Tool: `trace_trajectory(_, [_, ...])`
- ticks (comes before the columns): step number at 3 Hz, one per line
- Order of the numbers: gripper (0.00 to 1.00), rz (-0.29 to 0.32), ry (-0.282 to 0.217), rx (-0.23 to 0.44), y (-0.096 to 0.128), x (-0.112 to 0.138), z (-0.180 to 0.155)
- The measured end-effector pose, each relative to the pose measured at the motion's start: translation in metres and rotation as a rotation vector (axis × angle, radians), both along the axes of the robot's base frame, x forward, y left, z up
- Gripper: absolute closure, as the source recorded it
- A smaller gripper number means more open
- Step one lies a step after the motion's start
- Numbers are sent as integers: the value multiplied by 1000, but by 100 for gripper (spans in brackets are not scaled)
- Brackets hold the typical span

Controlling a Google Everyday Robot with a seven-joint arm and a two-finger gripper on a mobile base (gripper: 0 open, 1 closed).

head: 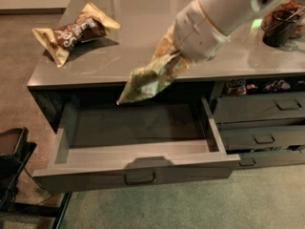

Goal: Place green jalapeno chip bag into top drawer

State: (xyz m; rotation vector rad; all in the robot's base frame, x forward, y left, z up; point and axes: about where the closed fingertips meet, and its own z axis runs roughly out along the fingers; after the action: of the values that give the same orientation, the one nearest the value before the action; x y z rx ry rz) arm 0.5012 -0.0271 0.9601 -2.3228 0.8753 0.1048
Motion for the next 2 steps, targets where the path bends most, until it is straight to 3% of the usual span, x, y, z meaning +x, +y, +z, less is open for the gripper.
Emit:
trace_trajectory(1, [100,23,2,-44,-6,-6,-54])
trace_trajectory(2, [100,44,-7,-74,-4,5,-109])
